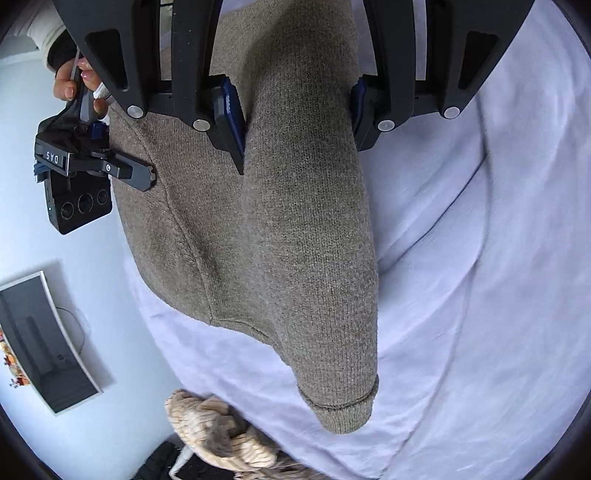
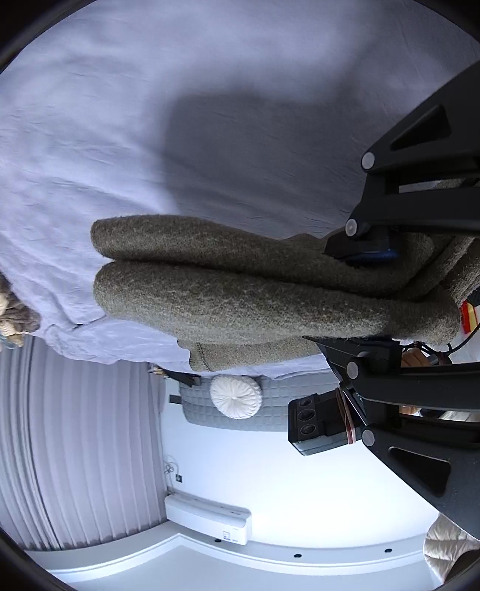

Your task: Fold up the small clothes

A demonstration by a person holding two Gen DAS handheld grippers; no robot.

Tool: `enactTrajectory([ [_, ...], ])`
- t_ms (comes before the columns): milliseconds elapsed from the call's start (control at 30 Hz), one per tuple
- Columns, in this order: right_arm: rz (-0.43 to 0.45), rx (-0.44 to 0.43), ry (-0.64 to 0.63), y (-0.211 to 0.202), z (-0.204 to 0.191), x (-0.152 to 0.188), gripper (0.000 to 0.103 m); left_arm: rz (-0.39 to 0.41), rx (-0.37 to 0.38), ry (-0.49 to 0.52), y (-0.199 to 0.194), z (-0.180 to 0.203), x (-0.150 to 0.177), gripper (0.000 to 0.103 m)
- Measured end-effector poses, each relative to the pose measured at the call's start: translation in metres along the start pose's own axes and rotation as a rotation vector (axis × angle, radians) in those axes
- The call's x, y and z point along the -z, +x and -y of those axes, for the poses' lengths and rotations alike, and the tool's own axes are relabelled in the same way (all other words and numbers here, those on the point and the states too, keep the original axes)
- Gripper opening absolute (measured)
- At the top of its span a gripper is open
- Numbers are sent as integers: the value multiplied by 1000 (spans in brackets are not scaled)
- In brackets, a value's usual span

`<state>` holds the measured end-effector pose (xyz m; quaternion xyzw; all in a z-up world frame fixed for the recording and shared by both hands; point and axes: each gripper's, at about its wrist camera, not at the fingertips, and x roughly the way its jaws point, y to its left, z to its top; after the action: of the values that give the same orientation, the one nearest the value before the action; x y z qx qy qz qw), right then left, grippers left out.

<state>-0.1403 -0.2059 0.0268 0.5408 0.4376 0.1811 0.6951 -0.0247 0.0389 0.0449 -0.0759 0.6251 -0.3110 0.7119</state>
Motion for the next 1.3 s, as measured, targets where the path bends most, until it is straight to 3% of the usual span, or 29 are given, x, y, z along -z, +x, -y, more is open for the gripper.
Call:
enactTrajectory([
  [100,-46,52,14,32,10,12,32,-32,-105,-40,11,-26,20,47],
  [167,-60,167,26,46,21,14,35,-35,-193,-52,13,-39,31,47],
  [267,-28,402,22,40,29,12,36,40,-189,-78,-9,-49,36,47],
  [333,11,458,7,25,25,12,36,90,-258,-60,-22,-47,31,47],
  [400,48,545,-41,13,13,15,36,125,-256,-62,-35,-58,30,47],
  [600,45,521,-186,9,-32,30,21,146,-205,32,-39,-42,25,47],
  [700,-7,570,-283,32,-49,43,18,87,-262,112,-11,-27,31,47],
  [767,-39,659,-328,49,-44,48,16,19,-295,101,13,-36,36,47],
  [867,-78,789,-352,64,-15,51,2,21,-227,51,17,-49,41,48],
  [933,-70,783,-325,56,5,54,1,20,-221,39,15,-49,40,49],
  [1067,-44,776,-297,45,0,58,1,10,-239,39,6,-47,45,50],
  [1200,-24,735,-223,19,-5,75,14,-10,-242,41,-6,-44,60,50],
  [1233,-15,714,-202,9,-6,82,26,-17,-247,45,-9,-44,65,50],
  [1267,-7,699,-183,1,-6,87,45,-22,-248,47,-11,-44,70,50],
  [1300,-4,691,-163,-6,-7,95,52,-28,-247,47,-14,-44,75,50],
])
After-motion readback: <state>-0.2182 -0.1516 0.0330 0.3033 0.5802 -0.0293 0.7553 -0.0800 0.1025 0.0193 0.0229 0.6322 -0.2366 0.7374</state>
